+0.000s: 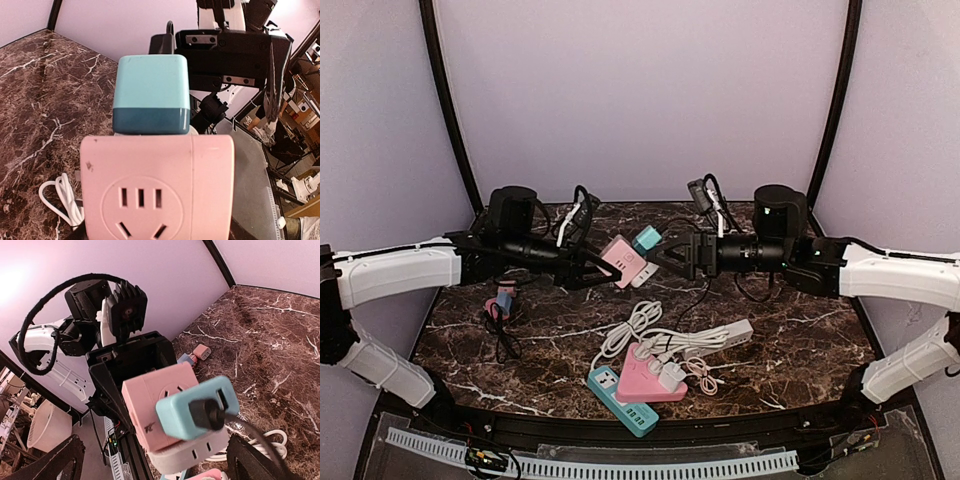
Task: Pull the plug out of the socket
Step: Remove the plug from the socket.
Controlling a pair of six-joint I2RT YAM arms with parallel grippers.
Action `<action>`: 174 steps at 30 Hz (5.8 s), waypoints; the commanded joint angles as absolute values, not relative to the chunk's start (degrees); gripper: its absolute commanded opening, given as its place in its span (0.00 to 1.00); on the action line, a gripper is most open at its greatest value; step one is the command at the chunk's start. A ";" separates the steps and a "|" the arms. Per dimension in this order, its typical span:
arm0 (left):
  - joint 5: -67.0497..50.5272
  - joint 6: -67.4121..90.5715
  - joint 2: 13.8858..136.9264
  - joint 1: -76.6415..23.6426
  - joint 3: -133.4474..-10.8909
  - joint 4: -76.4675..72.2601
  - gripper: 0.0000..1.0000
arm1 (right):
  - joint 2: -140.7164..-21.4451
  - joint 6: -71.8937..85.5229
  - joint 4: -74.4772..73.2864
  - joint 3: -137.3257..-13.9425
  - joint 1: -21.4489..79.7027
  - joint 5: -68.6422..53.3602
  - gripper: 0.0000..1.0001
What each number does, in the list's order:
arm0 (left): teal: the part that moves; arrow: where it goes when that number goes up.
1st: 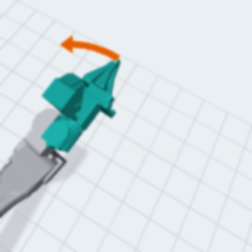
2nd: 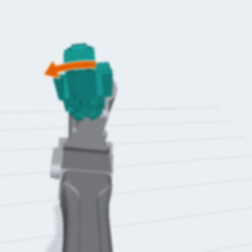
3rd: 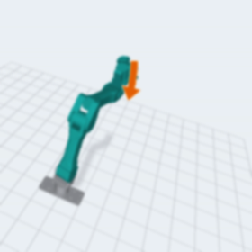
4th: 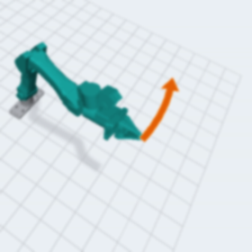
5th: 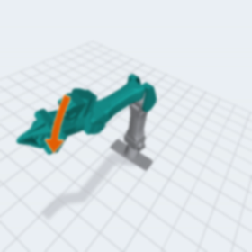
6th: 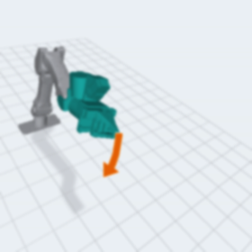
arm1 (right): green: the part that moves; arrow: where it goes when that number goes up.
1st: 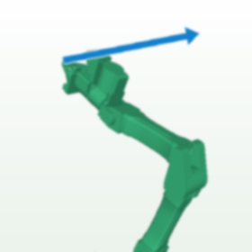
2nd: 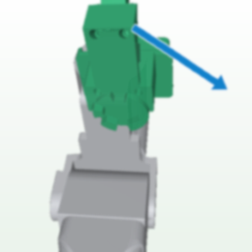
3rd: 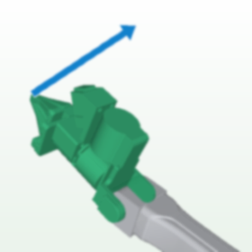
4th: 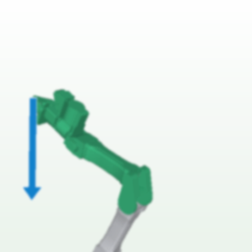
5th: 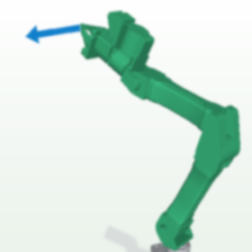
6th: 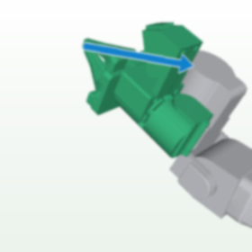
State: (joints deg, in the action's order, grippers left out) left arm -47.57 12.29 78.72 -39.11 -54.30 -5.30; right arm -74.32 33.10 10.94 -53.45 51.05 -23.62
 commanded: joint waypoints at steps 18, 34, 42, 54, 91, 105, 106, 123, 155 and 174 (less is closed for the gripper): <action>-43.50 12.88 76.55 -34.97 -54.35 -5.19 0.01 | -78.30 34.32 12.03 -57.50 50.44 -28.28 0.82; -46.33 12.92 77.32 -34.98 -54.76 -5.22 0.01 | -83.73 36.42 17.79 -59.90 50.45 -32.98 0.80; -43.05 12.21 75.67 -34.98 -54.10 -5.12 0.01 | -84.74 36.99 16.97 -59.18 50.64 -33.43 0.79; -38.72 11.44 73.22 -34.66 -53.28 -4.74 0.01 | -84.85 37.70 15.79 -56.76 50.88 -33.65 0.79; -43.59 10.40 74.33 -35.09 -54.35 -3.96 0.01 | -86.60 35.17 12.00 -61.34 51.77 -30.70 0.65; -39.49 10.72 72.52 -34.60 -53.35 -4.56 0.01 | -87.60 35.55 10.91 -59.17 54.23 -27.88 0.64; -39.43 10.83 72.42 -34.57 -53.28 -4.63 0.01 | -87.70 35.63 10.83 -59.03 54.49 -27.52 0.64; -40.26 11.71 73.26 -34.27 -53.37 -5.00 0.01 | -79.43 29.12 1.82 -60.03 57.72 -14.78 0.71; -44.10 12.44 74.18 -34.28 -53.53 -5.54 0.01 | -86.22 23.23 -1.20 -62.20 55.87 -23.46 0.76; -44.20 12.16 73.77 -34.28 -53.75 -4.96 0.01 | -90.20 6.07 -1.67 -67.05 67.77 15.47 0.70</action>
State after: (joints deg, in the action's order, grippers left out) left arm -43.03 12.67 75.16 -34.50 -53.10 -2.04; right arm -87.33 12.45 -1.87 -64.27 65.73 7.09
